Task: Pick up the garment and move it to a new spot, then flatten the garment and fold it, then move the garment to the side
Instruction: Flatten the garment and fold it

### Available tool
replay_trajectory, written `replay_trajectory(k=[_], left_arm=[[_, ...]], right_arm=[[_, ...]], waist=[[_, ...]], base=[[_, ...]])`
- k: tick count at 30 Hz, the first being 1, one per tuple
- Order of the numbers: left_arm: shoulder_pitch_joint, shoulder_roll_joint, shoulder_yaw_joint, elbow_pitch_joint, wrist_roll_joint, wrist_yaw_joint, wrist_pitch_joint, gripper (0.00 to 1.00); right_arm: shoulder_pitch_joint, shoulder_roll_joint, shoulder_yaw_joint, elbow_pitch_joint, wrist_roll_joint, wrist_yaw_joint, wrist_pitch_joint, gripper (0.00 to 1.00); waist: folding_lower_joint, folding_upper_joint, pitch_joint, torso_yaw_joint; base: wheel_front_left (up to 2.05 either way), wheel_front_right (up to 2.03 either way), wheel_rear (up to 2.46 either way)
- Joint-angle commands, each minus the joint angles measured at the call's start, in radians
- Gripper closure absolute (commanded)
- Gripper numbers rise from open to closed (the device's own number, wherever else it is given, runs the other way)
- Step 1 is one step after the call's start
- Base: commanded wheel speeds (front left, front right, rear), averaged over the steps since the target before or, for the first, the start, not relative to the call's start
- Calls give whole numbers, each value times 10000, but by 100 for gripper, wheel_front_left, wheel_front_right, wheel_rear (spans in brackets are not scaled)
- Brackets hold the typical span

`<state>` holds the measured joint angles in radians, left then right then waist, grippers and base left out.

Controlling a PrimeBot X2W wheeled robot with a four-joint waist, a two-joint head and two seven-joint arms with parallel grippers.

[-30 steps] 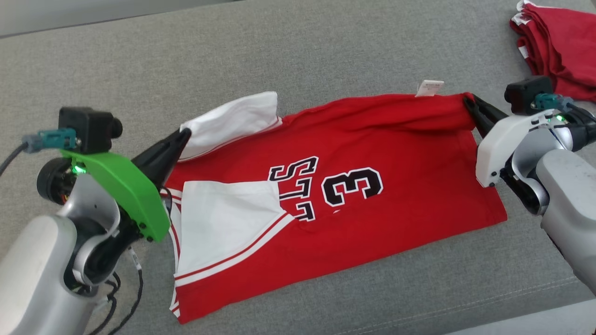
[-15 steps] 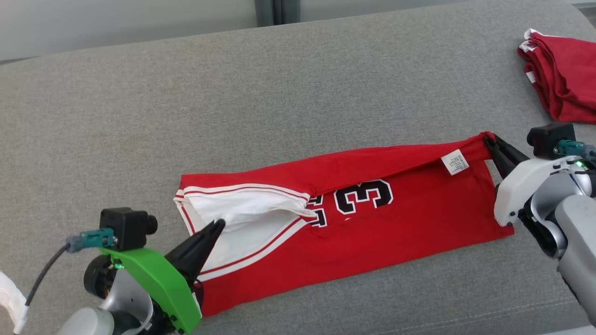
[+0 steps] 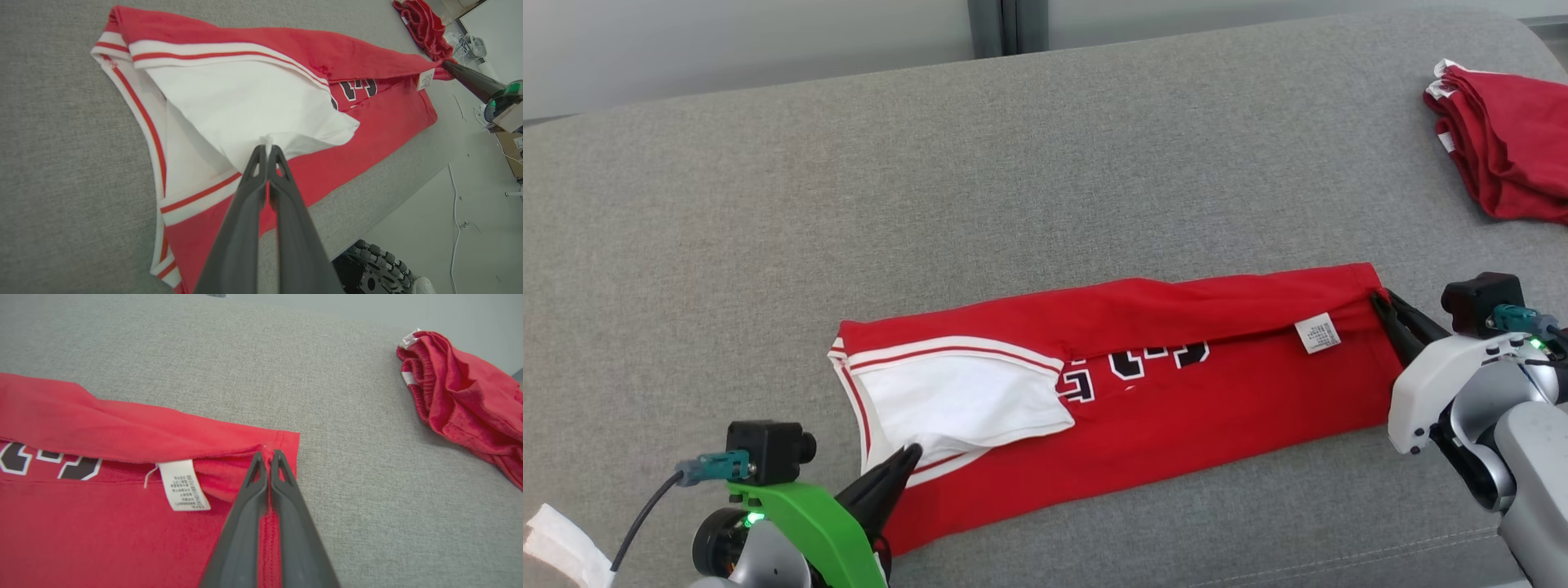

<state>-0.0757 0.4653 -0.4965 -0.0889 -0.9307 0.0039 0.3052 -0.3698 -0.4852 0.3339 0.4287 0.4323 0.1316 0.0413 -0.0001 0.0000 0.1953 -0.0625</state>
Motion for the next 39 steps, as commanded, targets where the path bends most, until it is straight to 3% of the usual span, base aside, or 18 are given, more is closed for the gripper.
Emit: replay_trajectory(k=[1,2,3,4,16,24,33,39], left_arm=[[164,32,17,39,82,-20,-134,100],[168,35,53,63,111,15,-189,81],[209,53,76,81,143,42,-261,36],[253,68,89,86,176,56,-311,0],[570,-319,620,0,992,751,-2089,0],[-51,-955,812,595,1963,1386,-3676,0],[-818,-1813,427,1769,3054,1891,-5022,0],[-890,-2312,456,2526,2979,1802,-5404,0]], right_arm=[[212,79,-90,-127,-80,-20,-73,72],[300,97,-143,-191,-135,-20,-98,57],[426,124,-179,-296,-188,-20,-96,16],[520,156,-213,-391,-230,-20,-131,0],[2095,297,-1482,-1237,-538,-20,0,0],[1883,756,-2746,-1527,-978,-20,486,0],[1325,1186,-3209,-1043,-1205,-20,1108,0],[1268,1439,-3373,-75,-902,-20,1582,0]], waist=[[1,0,5,-9],[1,0,13,-15],[1,0,22,-22],[1,0,27,-26],[1,0,-47,-107],[1,0,-165,-28],[1,0,-484,476],[1,0,-599,870]], base=[[0,0,0],[0,0,0],[0,0,0],[0,0,0],[0,0,0],[0,0,0],[0,0,0],[0,0,0]])
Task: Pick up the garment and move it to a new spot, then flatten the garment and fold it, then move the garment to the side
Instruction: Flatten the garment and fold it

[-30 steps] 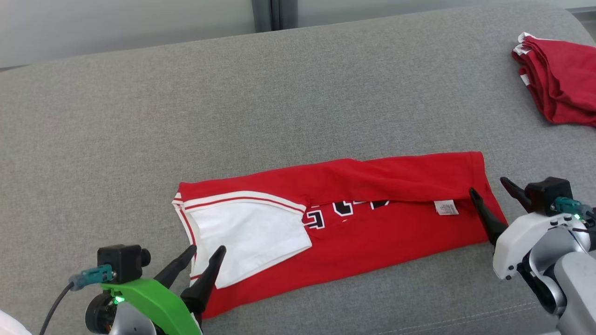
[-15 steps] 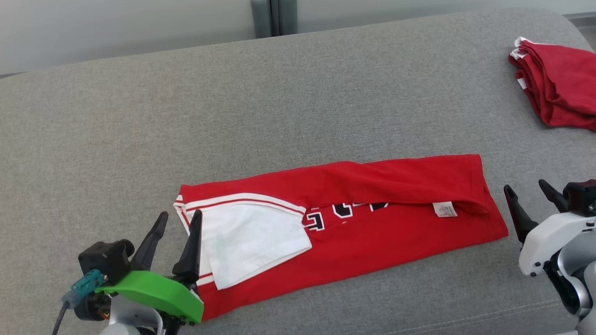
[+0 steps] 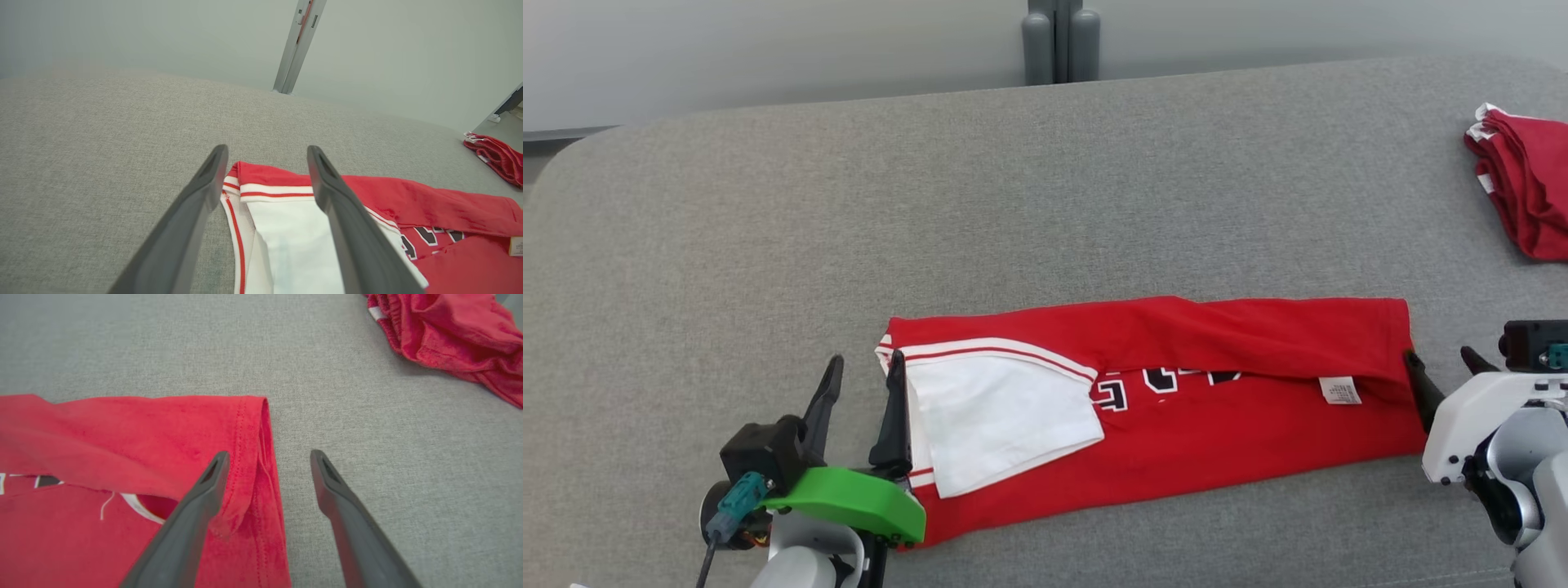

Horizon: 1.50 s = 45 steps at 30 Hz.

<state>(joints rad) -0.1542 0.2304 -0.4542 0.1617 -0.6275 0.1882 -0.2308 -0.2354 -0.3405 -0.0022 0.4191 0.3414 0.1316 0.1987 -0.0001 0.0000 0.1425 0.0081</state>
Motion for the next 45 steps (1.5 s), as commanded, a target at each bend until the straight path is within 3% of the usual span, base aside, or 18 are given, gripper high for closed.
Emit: replay_trajectory(k=[1,12,13,14,16,18,34,39,45], left_arm=[[-107,-26,52,145,-58,-58,-87,0],[-226,-345,175,726,118,-213,-277,0],[-224,-364,176,761,128,-224,-291,0],[-223,-375,179,790,139,-240,-298,0],[-228,-397,160,854,172,-265,-312,0],[-252,-419,168,878,203,-268,-321,0],[-243,-441,192,871,380,-281,-356,0],[-196,-487,81,953,410,-341,-337,0],[-104,-528,-6,1044,393,-373,-338,0]], right_arm=[[-84,9,-22,236,20,-20,94,0],[-657,-55,229,2110,-52,-20,490,0],[-753,-50,302,2296,-55,-20,569,16],[-825,-45,357,2431,-57,-20,627,51],[-1047,-32,445,2704,-43,-20,734,80],[-1228,-98,475,2897,-38,-21,712,100],[-1991,-1118,-464,3457,142,-23,-94,100],[-2026,-673,-562,3334,536,-20,-199,100],[-1955,-295,77,2426,1137,-20,-64,100]], waist=[[1,0,-76,236],[1,0,-19,734],[1,0,-19,744],[1,0,-20,744],[1,0,-26,724],[1,0,-29,696],[1,0,-115,7],[1,0,-172,-184],[1,0,-362,-286]], base=[[0,0,0],[0,0,0],[0,0,0],[0,0,0],[0,0,0],[0,0,0],[0,0,0],[0,0,0],[0,0,0]])
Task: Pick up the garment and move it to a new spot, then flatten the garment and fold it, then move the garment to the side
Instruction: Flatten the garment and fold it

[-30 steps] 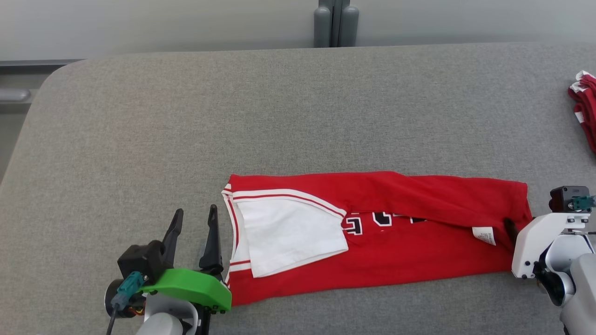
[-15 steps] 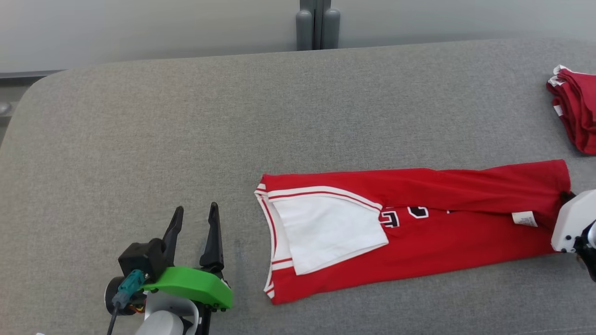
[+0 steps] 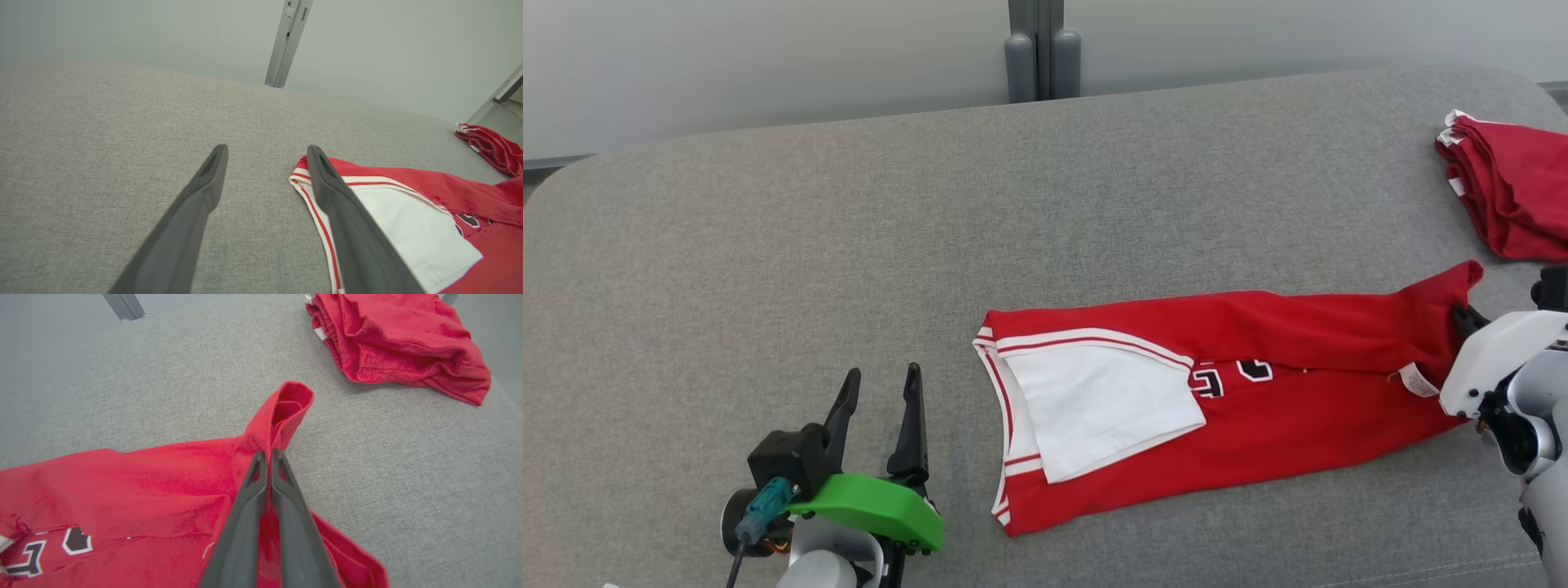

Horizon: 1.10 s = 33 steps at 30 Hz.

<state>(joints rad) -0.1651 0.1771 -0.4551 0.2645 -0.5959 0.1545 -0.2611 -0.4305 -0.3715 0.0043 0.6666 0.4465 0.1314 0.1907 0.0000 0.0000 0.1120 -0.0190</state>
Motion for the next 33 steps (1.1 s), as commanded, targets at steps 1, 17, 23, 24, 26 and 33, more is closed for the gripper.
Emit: replay_trajectory(k=[1,17,23,24,26,33], left_arm=[[22,-7,-28,42,79,-36,-37,0],[74,-139,-90,135,-48,-106,-42,0],[-106,-204,-59,139,6,-129,-43,0],[-127,-213,-60,146,18,-131,-37,0],[-170,-234,-46,164,27,-152,-37,0],[-270,-356,42,223,84,-231,-41,0]], right_arm=[[80,52,121,-304,232,-17,77,100],[1190,889,2569,-4735,1684,-14,1411,100],[915,1640,3704,-4711,1875,-12,1453,100],[881,1710,3875,-4609,1858,-12,1452,100],[764,1879,4157,-4366,1899,-12,1396,100],[220,2260,4956,-3366,2056,-10,1199,100]], waist=[[0,0,-113,-1],[0,0,-403,603],[0,0,-300,988],[0,0,-280,1052],[0,0,-240,1177],[0,0,-114,1462]], base=[[0,0,0],[0,0,0],[0,0,0],[0,0,0],[0,0,0],[0,0,0]])
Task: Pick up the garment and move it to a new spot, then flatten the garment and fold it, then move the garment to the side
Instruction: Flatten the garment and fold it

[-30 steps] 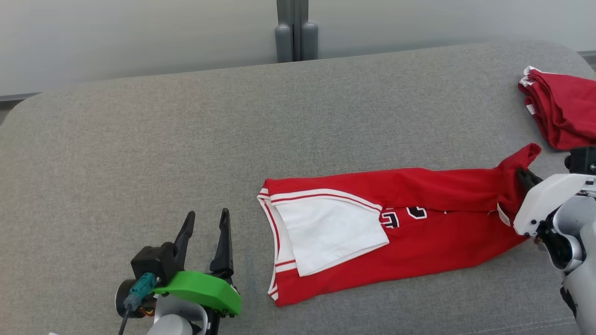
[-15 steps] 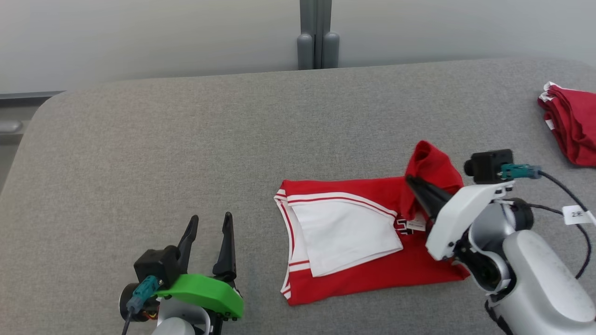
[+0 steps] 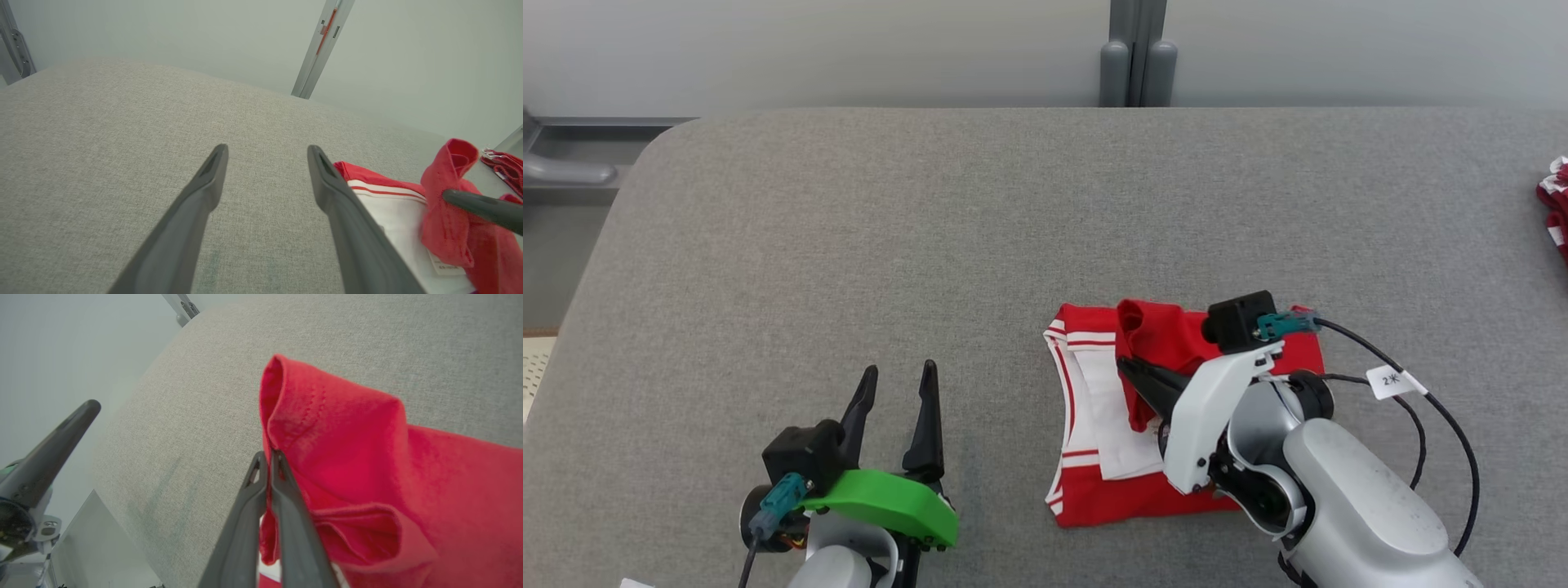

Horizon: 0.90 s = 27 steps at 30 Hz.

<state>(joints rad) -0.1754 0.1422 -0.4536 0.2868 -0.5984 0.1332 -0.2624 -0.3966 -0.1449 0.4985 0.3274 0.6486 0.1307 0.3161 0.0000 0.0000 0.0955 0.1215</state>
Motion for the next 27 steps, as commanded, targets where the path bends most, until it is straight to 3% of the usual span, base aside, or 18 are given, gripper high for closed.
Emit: replay_trajectory(k=[1,11,12,13,15,22,27], left_arm=[[-181,-30,36,11,122,-28,-27,0],[-262,-249,183,130,256,-177,-29,0],[-264,-263,198,144,271,-193,-29,0],[-268,-278,204,161,289,-205,-29,0],[-283,-304,227,195,288,-244,-28,0],[-316,-374,273,268,392,-322,-30,0],[-270,-393,306,263,470,-344,-30,0]], right_arm=[[-194,41,93,167,67,-3,-91,100],[-878,543,938,1590,569,-3,-502,100],[-917,580,1033,1694,617,-3,-561,96],[-958,617,1117,1792,664,-3,-601,75],[-1056,702,1218,1989,856,-3,-779,0],[-1291,830,1478,1878,1437,-3,-1461,0],[-1395,544,1301,1373,1627,-3,-2114,0]], waist=[[0,0,70,83],[0,0,211,185],[0,0,217,176],[0,0,220,168],[0,0,221,144],[0,0,177,-40],[0,0,122,-246]], base=[[0,0,0],[0,0,0],[0,0,0],[0,0,0],[0,0,0],[0,0,0],[0,0,0]])
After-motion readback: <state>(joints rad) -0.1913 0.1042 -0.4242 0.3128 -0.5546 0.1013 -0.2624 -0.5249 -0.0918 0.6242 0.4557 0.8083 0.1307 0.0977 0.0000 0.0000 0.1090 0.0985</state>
